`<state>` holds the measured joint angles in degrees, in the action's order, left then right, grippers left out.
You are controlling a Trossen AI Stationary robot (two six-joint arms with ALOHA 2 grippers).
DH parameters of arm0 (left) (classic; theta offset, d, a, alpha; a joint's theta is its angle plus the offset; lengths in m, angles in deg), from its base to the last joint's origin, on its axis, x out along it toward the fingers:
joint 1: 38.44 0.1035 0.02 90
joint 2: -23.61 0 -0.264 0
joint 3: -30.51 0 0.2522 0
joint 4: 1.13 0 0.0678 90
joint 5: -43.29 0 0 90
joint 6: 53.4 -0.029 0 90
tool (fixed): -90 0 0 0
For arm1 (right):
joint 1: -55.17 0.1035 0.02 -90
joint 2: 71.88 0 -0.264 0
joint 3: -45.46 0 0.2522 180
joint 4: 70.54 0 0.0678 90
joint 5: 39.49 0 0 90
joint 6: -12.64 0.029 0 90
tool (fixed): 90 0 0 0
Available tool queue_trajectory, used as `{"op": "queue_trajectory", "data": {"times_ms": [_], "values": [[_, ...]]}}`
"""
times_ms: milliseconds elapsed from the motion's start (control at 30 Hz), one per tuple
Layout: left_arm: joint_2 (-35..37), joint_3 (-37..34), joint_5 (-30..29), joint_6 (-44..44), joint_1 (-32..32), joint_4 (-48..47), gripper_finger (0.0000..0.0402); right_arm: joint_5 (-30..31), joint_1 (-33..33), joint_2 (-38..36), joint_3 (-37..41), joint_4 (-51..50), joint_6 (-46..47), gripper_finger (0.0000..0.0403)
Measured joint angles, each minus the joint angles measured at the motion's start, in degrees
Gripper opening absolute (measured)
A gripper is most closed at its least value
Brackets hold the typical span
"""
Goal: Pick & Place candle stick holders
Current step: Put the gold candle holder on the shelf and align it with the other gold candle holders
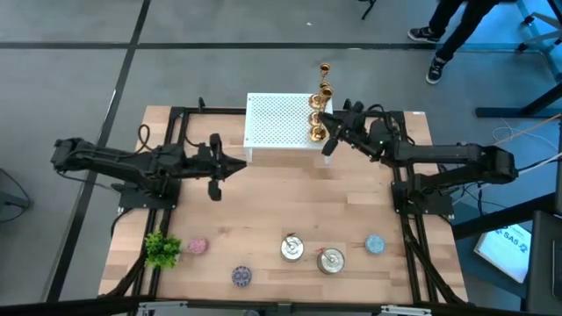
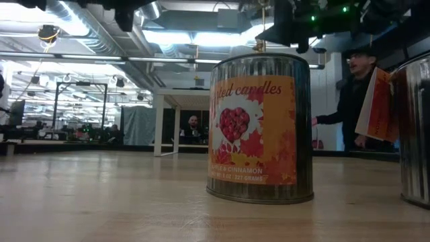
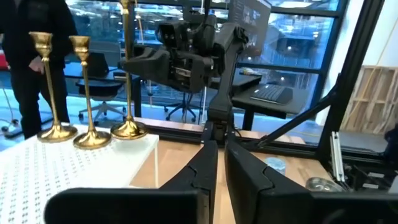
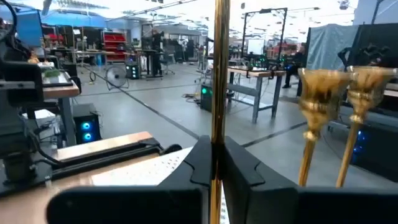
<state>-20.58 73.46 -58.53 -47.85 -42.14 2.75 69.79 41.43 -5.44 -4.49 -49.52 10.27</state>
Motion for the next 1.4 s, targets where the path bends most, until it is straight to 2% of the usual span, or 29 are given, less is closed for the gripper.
{"op": "queue_trajectory", "data": {"times_ms": [167, 367, 800, 1033, 1400], "values": [[2.1, -1.2, 0.0, 0.8, 0.0, -1.1, 0.0026, 0.0, -0.6, 0.0, 1.7, 1.0, 0.4, 0.0015], [2.2, -1.9, 0.0, 0.8, 0.0, -1.2, 0.0025, 5.4, -1.2, 1.6, 2.9, 1.5, 0.0, 0.0015], [2.1, -1.9, 0.0, 1.4, 0.0, -1.2, 0.0026, 4.5, -3.5, 2.5, 4.9, 6.3, 2.9, 0.0015], [2.1, -1.9, 0.0, 1.3, 0.0, -1.2, 0.0024, 4.3, -3.4, 2.6, 5.0, 4.0, 4.8, 0.0047], [2.1, -1.9, 0.0, 1.3, 0.0, -1.2, 0.0026, 2.6, -3.4, 2.6, 5.0, 3.4, 4.6, 0.0067]]}}
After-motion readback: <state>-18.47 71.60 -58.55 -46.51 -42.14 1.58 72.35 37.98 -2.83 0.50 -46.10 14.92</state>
